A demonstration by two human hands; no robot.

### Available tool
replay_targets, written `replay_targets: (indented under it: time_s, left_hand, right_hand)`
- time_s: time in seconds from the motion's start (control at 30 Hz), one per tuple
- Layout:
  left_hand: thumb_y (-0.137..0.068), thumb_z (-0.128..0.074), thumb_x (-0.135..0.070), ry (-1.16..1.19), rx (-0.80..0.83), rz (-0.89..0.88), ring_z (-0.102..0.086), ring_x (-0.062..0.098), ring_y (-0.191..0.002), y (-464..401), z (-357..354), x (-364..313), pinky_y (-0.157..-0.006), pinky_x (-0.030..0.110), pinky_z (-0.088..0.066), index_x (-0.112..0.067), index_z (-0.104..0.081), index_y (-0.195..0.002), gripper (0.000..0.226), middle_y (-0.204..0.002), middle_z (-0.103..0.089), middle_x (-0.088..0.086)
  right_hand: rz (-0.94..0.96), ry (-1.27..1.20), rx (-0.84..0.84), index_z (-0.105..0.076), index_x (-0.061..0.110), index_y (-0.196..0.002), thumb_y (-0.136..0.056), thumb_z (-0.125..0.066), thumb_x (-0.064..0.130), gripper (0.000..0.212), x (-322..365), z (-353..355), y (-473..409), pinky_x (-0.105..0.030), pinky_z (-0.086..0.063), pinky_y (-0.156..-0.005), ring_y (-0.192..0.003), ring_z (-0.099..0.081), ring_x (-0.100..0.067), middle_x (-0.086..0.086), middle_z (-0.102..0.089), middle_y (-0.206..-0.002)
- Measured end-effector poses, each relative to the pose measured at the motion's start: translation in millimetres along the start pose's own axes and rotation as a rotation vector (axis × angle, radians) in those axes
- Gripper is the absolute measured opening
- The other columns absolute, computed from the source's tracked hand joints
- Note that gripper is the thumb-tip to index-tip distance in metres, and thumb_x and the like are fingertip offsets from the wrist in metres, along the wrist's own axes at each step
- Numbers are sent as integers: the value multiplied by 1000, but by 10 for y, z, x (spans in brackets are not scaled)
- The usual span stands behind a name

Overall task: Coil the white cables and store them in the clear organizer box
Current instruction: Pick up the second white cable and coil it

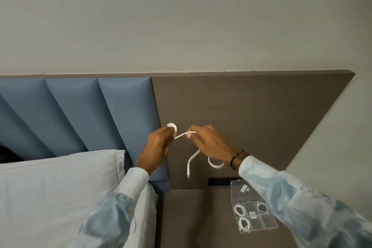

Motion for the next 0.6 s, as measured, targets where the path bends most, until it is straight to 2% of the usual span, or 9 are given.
replay_targets:
  time_s: [0.07,0.17,0.3,0.37,0.4,0.47,0.5,0.53,0.6]
  left_hand:
    - [-101,-54,-8,83,120,29,-57,13,-72,101,-55,-37,-70,27,-44,-9,-66,-91,16,-83,-64,3]
    - [-107,-46,-17,411,265,256,-66,8,-79,193,-133,-156,-78,22,-51,-11,-73,-103,28,-86,-72,6]
    - [-108,-46,-25,1035,367,452,-63,13,-78,137,-33,-277,-81,23,-53,-2,-72,-116,35,-83,-69,5]
    - [-107,-47,-24,1302,242,456,-60,14,-76,33,24,-360,-81,23,-52,1,-71,-115,36,-79,-65,6]
    - [-104,-51,-24,1430,129,486,-62,13,-76,-39,36,-386,-80,23,-54,1,-73,-112,33,-80,-67,5]
    - [-97,-59,-20,1753,-185,640,-70,10,-77,-174,13,-357,-79,22,-59,-1,-77,-106,28,-86,-73,4]
    - [-98,-59,-18,1809,-362,699,-72,11,-78,-228,-8,-301,-78,22,-60,-1,-76,-105,25,-89,-74,5]
    - [-100,-57,-16,1710,-503,723,-73,11,-79,-268,-14,-241,-78,22,-60,-3,-75,-106,23,-90,-75,4]
    - [-103,-56,-17,1159,-622,669,-73,13,-84,-259,27,-131,-80,22,-59,-8,-74,-106,20,-93,-76,4]
  right_hand:
    - [22,95,-70,-60,29,-96,-93,-55,55,26,-134,209,-92,-38,-54,-61,-64,-58,-16,12,-53,-64]
    - [51,149,-84,-60,29,-91,-88,-58,63,35,-293,310,-149,-26,-45,-53,-55,-51,-4,13,-53,-62]
    - [31,195,-17,-56,24,-79,-96,-23,71,60,-379,127,-14,-29,-43,-51,-53,-56,-17,2,-59,-61]
    - [29,153,40,-59,22,-95,-98,-13,66,63,-337,-78,94,-26,-39,-50,-50,-55,-15,4,-56,-60]
    - [42,130,72,-55,23,-104,-101,-15,61,55,-270,-197,137,-25,-37,-49,-49,-51,-10,8,-52,-62]
    - [52,89,125,-47,26,-108,-104,-22,55,38,-114,-426,208,-25,-35,-50,-51,-46,-7,11,-48,-65]
    - [50,75,156,-46,27,-108,-104,-24,53,35,-50,-509,242,-27,-36,-51,-54,-47,-11,10,-49,-66]
    - [50,67,196,-45,27,-108,-104,-25,52,32,-3,-563,265,-29,-39,-53,-57,-51,-17,7,-53,-69]
    - [43,-16,257,-47,28,-105,-105,-30,48,27,60,-556,296,-36,-45,-58,-67,-57,-23,2,-59,-77]
Point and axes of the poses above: each hand's wrist, its own y-axis away from the middle knuckle, its own z-axis out of the back of the hand, x = y × z, the point moved 2 cm from there along -y, towards the middle knuckle
